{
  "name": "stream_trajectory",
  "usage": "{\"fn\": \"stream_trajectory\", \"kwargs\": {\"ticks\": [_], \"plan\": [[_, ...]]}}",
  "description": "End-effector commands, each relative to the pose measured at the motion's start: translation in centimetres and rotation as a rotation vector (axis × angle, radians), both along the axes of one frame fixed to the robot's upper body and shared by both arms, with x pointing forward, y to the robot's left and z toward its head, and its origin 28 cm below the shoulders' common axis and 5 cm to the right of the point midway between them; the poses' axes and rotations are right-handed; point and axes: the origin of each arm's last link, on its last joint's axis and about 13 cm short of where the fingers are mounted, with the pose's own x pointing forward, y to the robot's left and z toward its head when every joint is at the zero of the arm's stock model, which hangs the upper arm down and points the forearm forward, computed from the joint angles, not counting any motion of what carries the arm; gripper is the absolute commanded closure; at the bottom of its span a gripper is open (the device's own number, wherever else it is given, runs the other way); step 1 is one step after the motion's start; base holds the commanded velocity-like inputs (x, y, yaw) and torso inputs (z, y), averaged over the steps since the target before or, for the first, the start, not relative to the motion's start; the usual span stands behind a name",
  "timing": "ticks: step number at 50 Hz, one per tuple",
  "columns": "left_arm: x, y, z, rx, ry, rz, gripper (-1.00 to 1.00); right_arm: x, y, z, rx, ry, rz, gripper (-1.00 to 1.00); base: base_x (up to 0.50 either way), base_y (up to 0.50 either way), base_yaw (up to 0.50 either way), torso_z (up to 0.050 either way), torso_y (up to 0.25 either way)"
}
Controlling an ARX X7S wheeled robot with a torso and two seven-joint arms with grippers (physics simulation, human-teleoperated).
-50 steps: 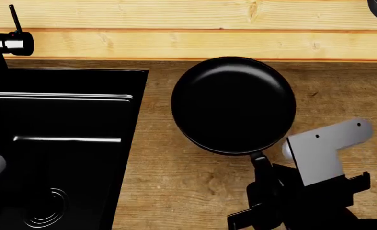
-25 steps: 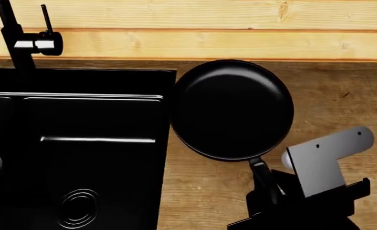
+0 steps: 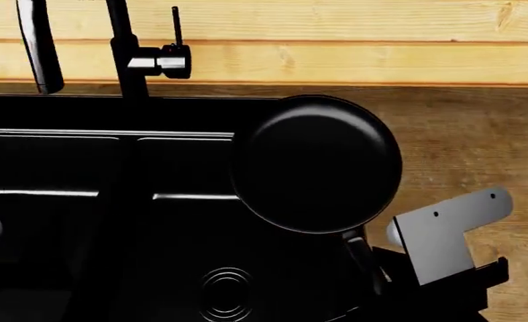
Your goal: Pick the pan and sponge and place them into the sink. Then turn on the water.
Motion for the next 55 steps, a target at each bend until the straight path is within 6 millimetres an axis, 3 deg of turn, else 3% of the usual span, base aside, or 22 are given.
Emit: {"fn": "stream_trajectory", "kwargs": {"ticks": [1, 55], "plan": [[0.0, 0.0, 0.0, -0.002, 0.0, 0.0, -1.0, 0.4, -0.3, 0.9, -0.014, -0.069, -0.032, 1.0, 0.0, 0.5, 0.0, 0.0, 0.0], [-0.1, 0.1, -0.1, -0.001, 0.003, -0.004, -1.0, -0.1, -0.6, -0.4, 0.001, -0.049, -0.059, 1.0, 0.0, 0.5, 0.0, 0.001, 0.002]]}}
